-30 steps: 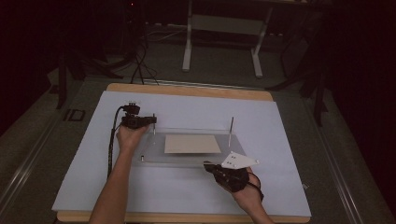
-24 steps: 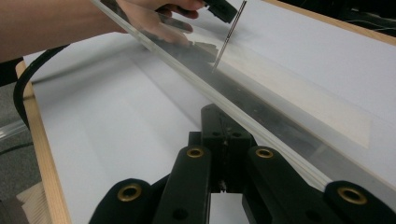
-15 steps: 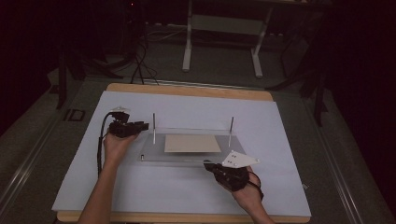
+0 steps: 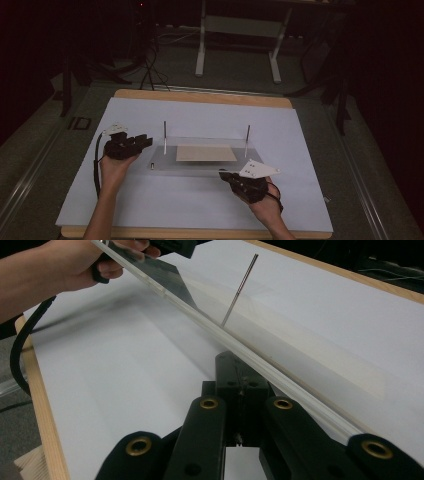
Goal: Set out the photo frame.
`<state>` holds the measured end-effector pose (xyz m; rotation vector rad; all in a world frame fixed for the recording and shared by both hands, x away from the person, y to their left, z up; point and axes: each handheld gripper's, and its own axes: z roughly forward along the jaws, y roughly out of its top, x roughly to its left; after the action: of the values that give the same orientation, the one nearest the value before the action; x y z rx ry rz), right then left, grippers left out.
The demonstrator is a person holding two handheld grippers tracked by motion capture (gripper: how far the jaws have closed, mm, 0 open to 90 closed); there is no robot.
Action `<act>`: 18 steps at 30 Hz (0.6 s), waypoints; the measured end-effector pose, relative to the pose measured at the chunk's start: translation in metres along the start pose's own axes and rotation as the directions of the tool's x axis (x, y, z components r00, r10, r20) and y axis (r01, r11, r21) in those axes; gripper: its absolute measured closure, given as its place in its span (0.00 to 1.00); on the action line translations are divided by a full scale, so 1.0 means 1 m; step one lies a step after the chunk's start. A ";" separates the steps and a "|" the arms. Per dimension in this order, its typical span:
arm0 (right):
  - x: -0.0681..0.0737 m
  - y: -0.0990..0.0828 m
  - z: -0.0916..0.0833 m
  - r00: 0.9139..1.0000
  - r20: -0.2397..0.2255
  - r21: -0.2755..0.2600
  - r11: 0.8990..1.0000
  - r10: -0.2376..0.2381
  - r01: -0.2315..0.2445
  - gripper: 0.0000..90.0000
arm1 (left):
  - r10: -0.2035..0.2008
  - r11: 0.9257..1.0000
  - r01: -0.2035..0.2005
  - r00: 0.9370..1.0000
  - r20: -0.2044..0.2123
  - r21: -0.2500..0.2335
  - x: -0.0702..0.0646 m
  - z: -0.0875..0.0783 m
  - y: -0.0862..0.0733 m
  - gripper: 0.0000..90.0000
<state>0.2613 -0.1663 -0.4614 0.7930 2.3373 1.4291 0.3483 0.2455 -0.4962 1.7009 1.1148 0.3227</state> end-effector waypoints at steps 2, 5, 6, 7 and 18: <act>0.000 0.002 0.000 1.000 0.005 -0.002 1.000 -0.001 0.001 1.00 | -0.007 1.000 0.008 1.000 0.025 -0.027 0.001 -0.001 -0.003 0.68; -0.001 0.004 0.000 1.000 0.011 -0.003 1.000 -0.006 0.006 1.00 | -0.010 1.000 0.010 1.000 0.021 -0.014 0.004 -0.001 -0.006 0.66; -0.001 0.004 0.000 1.000 0.014 -0.002 1.000 -0.007 0.007 1.00 | -0.017 1.000 0.018 0.999 0.027 -0.021 0.005 -0.002 -0.008 0.66; -0.001 0.005 0.000 1.000 0.014 -0.005 1.000 -0.008 0.008 1.00 | -0.009 1.000 0.010 1.000 0.029 -0.020 0.005 -0.002 -0.009 0.66; -0.004 0.008 -0.001 1.000 0.009 -0.013 1.000 0.018 -0.018 1.00 | 0.178 0.984 -0.177 0.978 -0.112 0.017 -0.016 -0.005 -0.013 0.61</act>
<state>0.2665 -0.1670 -0.4543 0.8169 2.3179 1.4435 0.3298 0.2367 -0.5005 1.8106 1.0476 0.5334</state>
